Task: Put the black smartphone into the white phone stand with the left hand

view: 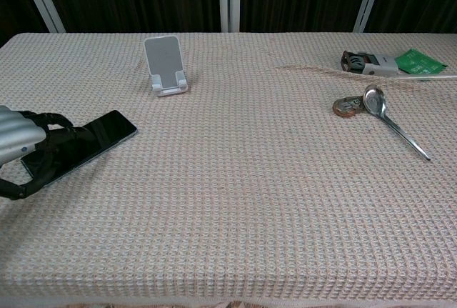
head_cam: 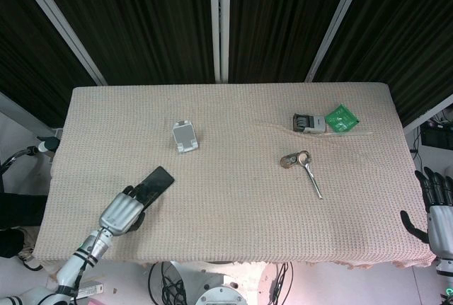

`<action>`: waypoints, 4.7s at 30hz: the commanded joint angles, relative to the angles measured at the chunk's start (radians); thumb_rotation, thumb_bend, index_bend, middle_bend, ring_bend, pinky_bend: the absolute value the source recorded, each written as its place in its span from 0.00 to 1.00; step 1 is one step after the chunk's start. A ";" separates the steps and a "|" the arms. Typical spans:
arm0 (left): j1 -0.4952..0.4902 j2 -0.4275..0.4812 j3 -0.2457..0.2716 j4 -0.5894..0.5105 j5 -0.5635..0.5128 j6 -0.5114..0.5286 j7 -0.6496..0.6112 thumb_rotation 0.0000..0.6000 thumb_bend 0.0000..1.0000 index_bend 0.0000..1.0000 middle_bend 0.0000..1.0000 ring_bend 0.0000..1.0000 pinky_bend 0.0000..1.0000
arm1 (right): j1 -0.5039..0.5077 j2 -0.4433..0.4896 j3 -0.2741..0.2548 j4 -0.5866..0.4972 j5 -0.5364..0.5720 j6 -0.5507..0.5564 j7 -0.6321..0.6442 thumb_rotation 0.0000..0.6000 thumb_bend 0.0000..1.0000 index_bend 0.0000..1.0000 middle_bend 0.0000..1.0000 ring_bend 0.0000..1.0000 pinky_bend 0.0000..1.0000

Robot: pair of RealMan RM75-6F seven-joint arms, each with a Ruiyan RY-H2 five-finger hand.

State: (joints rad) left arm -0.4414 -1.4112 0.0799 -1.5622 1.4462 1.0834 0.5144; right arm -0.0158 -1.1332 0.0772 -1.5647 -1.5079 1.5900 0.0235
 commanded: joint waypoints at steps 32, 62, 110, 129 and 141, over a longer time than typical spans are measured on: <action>-0.142 -0.230 -0.281 -0.323 -0.876 0.390 0.604 0.00 0.01 0.17 0.08 0.07 0.20 | 0.012 0.004 0.008 0.007 0.004 -0.014 0.017 1.00 0.24 0.00 0.00 0.00 0.00; -0.145 -0.353 -0.199 -0.111 -0.874 0.421 0.633 0.30 0.03 0.11 0.03 0.07 0.19 | 0.009 -0.003 0.004 0.025 0.017 -0.024 0.027 1.00 0.24 0.00 0.00 0.00 0.00; -0.134 -0.347 -0.241 -0.063 -0.818 0.364 0.495 1.00 0.31 0.59 0.25 0.12 0.22 | 0.013 -0.006 0.003 0.024 0.033 -0.045 0.021 1.00 0.24 0.00 0.00 0.00 0.00; -0.129 -0.315 -0.186 -0.026 -0.677 0.337 0.464 1.00 0.33 0.63 0.63 0.43 0.41 | 0.015 -0.012 0.004 0.029 0.028 -0.042 0.023 1.00 0.24 0.00 0.00 0.00 0.00; -0.134 -0.214 -0.190 -0.056 -0.526 0.284 0.352 1.00 0.34 0.65 0.67 0.44 0.39 | 0.011 -0.003 0.007 0.028 0.024 -0.029 0.024 1.00 0.24 0.00 0.00 0.00 0.00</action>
State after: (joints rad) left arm -0.5684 -1.6671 -0.1079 -1.6011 0.8745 1.3822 0.8935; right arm -0.0040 -1.1374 0.0838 -1.5357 -1.4838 1.5601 0.0479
